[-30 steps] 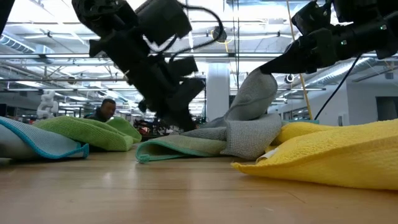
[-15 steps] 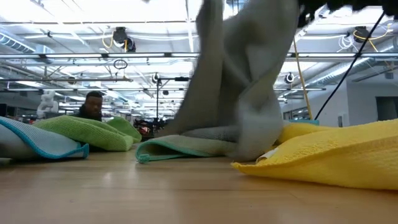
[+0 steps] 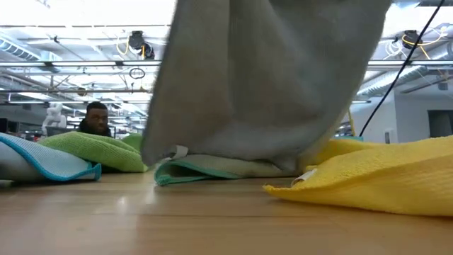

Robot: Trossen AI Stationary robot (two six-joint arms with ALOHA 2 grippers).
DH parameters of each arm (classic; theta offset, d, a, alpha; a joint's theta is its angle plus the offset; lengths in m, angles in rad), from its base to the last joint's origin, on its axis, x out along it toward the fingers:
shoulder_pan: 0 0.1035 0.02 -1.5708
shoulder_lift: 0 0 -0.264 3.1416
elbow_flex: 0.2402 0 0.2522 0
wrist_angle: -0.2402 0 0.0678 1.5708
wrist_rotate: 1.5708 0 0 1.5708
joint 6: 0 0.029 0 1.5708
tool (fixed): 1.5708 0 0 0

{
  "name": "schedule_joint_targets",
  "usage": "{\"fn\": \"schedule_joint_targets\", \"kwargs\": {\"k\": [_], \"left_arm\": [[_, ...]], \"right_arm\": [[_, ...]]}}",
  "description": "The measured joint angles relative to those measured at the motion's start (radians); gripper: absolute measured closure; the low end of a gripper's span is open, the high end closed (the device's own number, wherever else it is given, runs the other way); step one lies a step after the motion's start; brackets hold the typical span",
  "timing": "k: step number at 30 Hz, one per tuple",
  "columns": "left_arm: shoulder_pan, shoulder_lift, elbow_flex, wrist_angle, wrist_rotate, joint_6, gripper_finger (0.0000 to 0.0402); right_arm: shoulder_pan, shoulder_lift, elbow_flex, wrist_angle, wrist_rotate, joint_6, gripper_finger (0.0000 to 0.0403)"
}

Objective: Fold microfiber towels
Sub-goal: Fold the gray microfiber cloth

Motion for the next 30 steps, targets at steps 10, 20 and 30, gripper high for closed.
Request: {"fn": "schedule_joint_targets", "kwargs": {"k": [10, 20, 30], "left_arm": [[0.003, -0.133, 0.112, -0.072, 0.002, 0.074, 0.0401], [0.062, -0.081, -0.010, -0.316, 0.025, -0.349, 0.0401], [0.224, -0.053, -0.333, -0.213, -0.125, -0.507, 0.0398]], "right_arm": [[-0.075, -0.028, 0.165, -0.131, 0.012, -0.052, 0.0403], [-0.093, -0.013, 0.035, -0.126, 0.106, -0.009, 0.0401], [-0.218, -0.015, -0.285, 0.132, 0.225, -0.173, 0.0400]]}}
